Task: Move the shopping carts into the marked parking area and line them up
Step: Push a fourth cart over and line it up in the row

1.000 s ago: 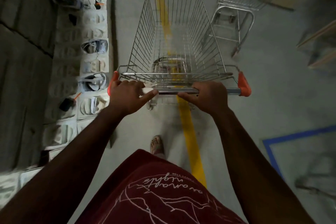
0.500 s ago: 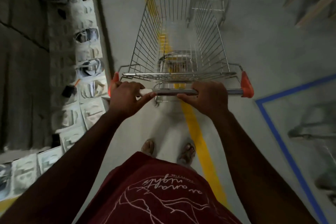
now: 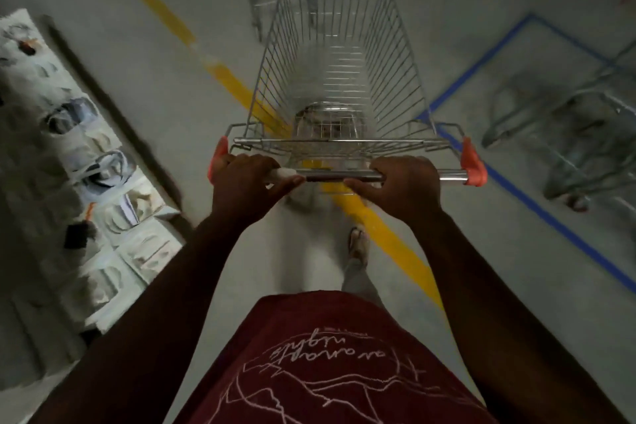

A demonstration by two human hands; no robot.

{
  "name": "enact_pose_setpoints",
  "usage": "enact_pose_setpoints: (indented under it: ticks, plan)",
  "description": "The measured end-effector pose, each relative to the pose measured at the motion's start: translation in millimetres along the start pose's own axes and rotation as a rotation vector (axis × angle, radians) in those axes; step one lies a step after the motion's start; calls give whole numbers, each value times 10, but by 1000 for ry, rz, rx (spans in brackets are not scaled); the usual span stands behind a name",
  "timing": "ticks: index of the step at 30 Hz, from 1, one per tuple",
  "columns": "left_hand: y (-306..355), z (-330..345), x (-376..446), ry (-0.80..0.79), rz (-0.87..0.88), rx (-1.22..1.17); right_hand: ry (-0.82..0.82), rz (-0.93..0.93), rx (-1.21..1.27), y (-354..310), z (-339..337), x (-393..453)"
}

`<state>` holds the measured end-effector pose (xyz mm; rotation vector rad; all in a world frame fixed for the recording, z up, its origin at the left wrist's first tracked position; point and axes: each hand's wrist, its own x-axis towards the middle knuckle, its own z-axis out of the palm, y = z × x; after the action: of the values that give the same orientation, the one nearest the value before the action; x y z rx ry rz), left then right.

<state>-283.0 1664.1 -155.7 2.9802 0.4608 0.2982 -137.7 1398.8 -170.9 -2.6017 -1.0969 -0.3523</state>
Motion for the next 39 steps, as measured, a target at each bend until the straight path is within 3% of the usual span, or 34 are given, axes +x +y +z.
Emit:
enact_pose_setpoints:
  ticks: [3, 8, 20, 31, 39]
  plan:
    - [87, -64, -243, -48, 86, 1, -53, 118, -17, -162, -162, -475]
    - [331, -110, -687, -54, 211, -2, 1, 236, -60, -392, -467, -1287]
    - [1259, -10, -1606, 82, 535, -87, 30, 514, -152, -518, -1016, -3109]
    - [2189, 85, -2135, 92, 711, -211, 67, 727, -250, -500, -1458, -4355]
    - [2628, 206, -2109, 87, 893, -315, 81, 909, -318, -699, -1633, -4765]
